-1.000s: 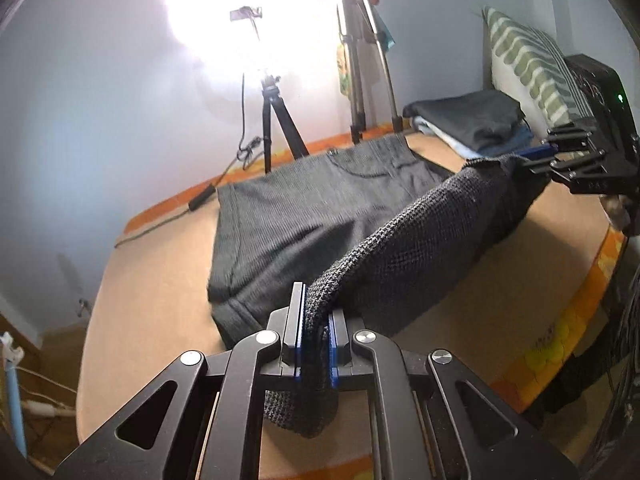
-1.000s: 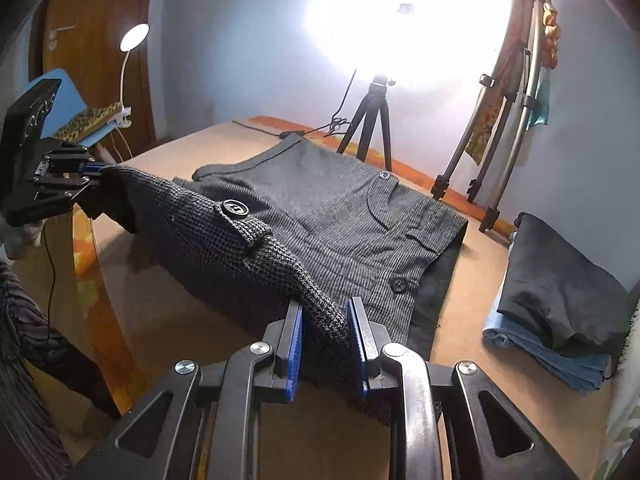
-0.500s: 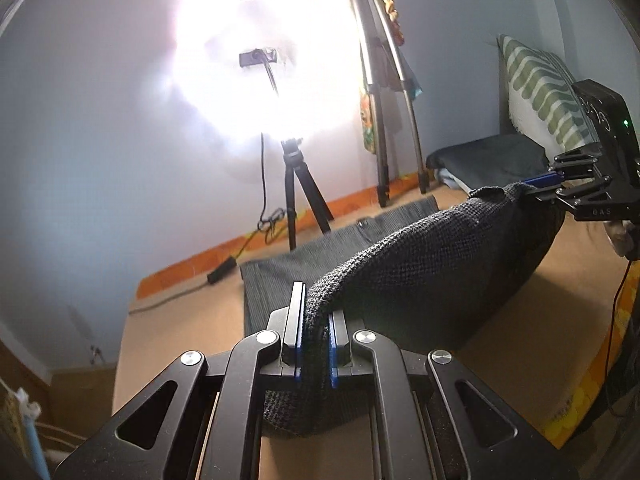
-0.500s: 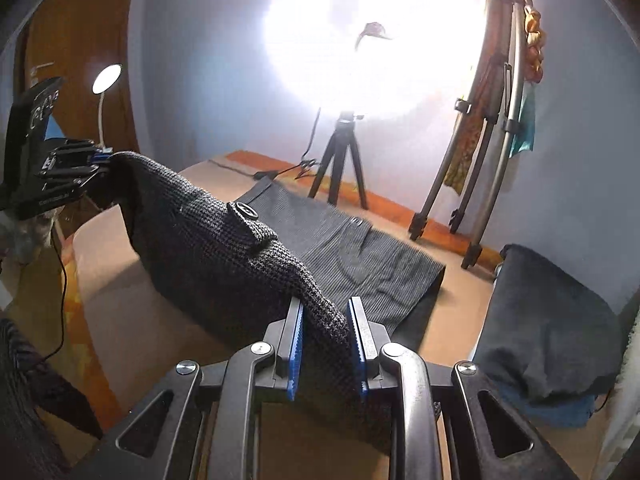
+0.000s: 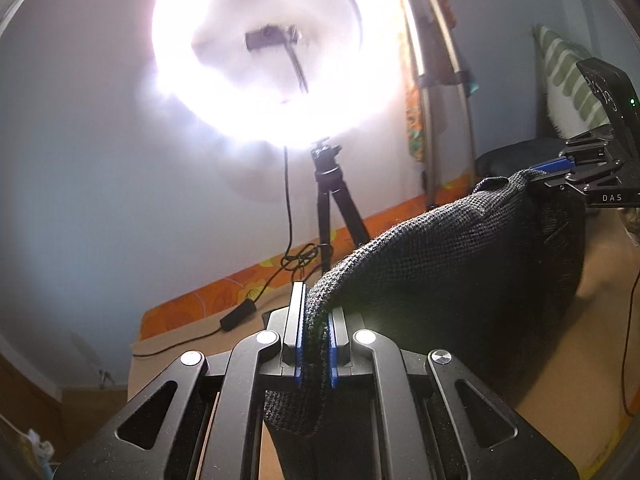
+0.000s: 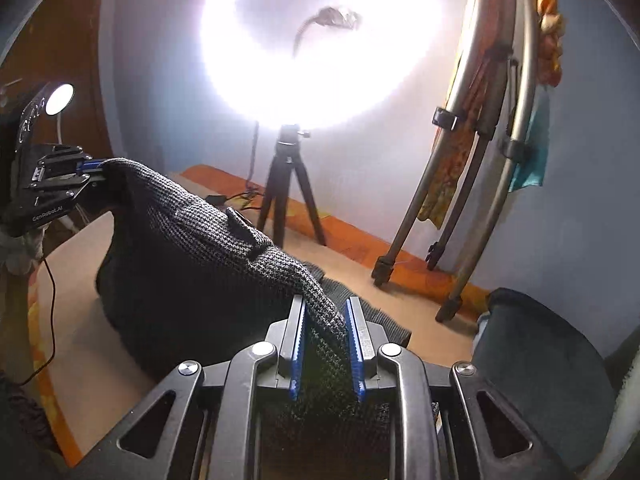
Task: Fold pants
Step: 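Lift and fold the trousers over with both tools toward the waistband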
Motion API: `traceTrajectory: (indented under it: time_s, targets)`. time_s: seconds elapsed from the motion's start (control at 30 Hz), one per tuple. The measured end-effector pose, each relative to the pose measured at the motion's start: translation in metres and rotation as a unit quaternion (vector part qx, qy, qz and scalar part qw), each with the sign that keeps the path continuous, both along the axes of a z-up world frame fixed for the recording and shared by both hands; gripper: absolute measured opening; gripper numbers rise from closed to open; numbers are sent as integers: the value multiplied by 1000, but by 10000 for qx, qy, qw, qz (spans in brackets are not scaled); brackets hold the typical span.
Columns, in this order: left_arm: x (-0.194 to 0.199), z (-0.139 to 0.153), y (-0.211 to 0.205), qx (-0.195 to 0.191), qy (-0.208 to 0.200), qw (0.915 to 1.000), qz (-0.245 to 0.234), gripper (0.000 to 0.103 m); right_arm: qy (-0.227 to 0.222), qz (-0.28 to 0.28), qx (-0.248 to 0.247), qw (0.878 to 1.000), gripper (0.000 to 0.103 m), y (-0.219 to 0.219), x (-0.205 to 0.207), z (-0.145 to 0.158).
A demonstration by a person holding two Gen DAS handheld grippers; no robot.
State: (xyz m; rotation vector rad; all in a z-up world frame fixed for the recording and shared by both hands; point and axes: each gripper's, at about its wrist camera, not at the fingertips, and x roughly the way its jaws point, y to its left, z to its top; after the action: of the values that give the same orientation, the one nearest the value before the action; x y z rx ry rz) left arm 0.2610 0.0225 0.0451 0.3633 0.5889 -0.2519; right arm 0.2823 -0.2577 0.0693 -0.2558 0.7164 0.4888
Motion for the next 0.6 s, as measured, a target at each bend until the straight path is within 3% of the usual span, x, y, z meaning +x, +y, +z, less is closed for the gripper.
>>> traceTrajectory:
  time_s: [0.3,0.6]
  targets:
    - [68,-47,-1,315,258,9991,143,8,284,-102,-272,9992,17,14,76,-46]
    - [105,-100,-1,476,664,9964,204,8,689,-207,-451,9964,16,23,127,-100]
